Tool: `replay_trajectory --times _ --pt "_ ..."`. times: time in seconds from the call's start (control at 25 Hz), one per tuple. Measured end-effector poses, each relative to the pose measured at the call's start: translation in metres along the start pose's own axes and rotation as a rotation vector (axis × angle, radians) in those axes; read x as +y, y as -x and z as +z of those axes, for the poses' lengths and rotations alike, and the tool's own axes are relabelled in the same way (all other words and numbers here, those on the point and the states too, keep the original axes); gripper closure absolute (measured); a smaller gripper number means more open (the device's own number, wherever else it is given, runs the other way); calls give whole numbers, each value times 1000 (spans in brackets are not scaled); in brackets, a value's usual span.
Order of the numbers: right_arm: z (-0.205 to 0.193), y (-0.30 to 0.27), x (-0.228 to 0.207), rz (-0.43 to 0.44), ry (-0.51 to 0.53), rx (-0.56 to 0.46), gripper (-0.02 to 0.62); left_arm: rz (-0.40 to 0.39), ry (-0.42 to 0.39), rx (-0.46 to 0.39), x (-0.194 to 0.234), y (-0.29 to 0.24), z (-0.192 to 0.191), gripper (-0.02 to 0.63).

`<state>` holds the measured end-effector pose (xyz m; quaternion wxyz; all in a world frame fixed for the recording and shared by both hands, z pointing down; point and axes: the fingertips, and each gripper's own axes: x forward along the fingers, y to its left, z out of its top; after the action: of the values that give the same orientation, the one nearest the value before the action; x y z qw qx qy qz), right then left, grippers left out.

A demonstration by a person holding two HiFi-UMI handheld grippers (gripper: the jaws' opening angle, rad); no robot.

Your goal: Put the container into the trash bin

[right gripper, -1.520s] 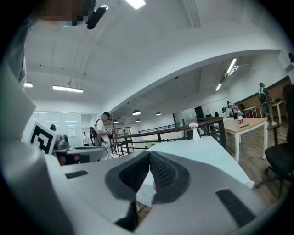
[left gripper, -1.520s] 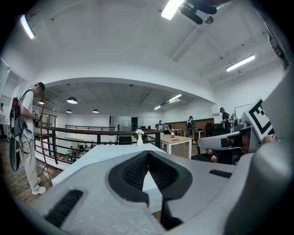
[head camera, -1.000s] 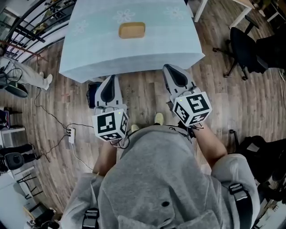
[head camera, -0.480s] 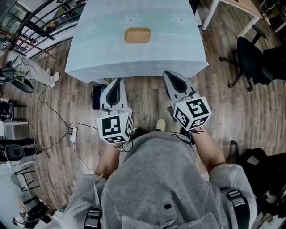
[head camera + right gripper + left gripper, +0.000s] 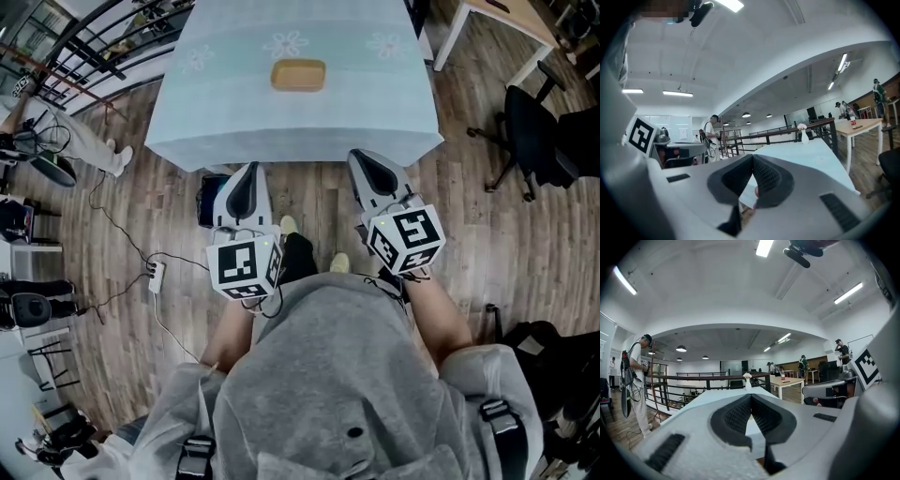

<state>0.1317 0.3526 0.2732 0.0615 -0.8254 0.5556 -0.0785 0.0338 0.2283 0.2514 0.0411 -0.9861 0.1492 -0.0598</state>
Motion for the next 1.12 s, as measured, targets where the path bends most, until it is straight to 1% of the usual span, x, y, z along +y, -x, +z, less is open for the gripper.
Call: replay_trajectory --times 0.4,0.52,0.68,0.92,1.12 --pt "2 -8 3 13 83 3 568 -20 -16 -16 -5 -10 0 586" --pt "-2 -18 4 35 71 33 568 -19 -14 -12 -1 -15 -2 586" --pt "-3 -31 3 61 56 39 568 -18 -8 2 8 -26 -6 586" --pt "-5 -59 -11 33 54 54 568 -21 10 22 27 -52 -13 586" --pt "1 -88 -26 23 51 57 568 -27 19 26 43 -78 -13 586"
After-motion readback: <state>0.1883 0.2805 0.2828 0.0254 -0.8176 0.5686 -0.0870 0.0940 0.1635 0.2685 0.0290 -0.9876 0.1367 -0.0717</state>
